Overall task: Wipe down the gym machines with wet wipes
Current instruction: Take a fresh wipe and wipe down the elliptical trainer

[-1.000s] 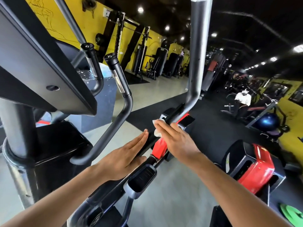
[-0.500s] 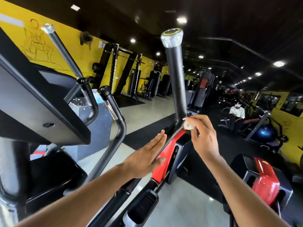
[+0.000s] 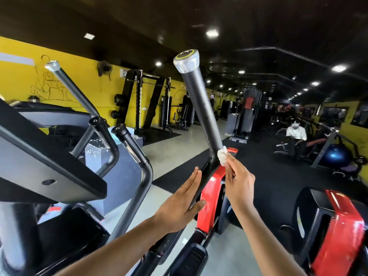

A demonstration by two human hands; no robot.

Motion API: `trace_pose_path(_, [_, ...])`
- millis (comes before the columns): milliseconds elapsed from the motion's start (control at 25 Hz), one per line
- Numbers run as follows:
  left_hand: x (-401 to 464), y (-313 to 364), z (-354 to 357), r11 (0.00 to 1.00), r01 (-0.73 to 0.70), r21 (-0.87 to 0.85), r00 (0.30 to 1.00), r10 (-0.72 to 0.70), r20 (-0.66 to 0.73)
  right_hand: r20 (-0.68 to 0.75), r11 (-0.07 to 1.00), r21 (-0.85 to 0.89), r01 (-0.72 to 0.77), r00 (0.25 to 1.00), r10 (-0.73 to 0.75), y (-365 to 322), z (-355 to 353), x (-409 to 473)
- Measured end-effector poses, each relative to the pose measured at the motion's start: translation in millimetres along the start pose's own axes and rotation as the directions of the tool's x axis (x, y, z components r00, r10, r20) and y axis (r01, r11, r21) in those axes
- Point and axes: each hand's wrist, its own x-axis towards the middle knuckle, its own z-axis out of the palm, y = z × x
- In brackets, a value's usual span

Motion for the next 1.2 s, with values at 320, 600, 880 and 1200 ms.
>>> trace_pose_path(320, [0.6,-3.3,2.3,0.998,-0.012,-0.056,1.0,0.011,-0.016,-0.124,0.984,0.009,0.176,0.977,-0.174,-19.1,9.3,43.9])
trace_pose_path(600, [0.5,-3.1,0.6,1.0,0.011,-0.024,1.0,-0.01,0.005,0.02,0.962,-0.028,0.271,0.963,-0.27,2.6,5.0,27.8])
trace_pose_path(880, [0.7,-3.4,0.8,1.0,0.02,-0.019,1.0,-0.019,0.018,0.02,0.969,-0.029,0.245,0.969,-0.245,-10.5,2.6,33.0])
trace_pose_path(1200, [1.6,0.8,-3.4,0.999,0.022,-0.044,1.0,-0.021,0.023,-0.118,0.859,0.026,0.512,0.855,-0.506,-87.0,-0.3,105.5])
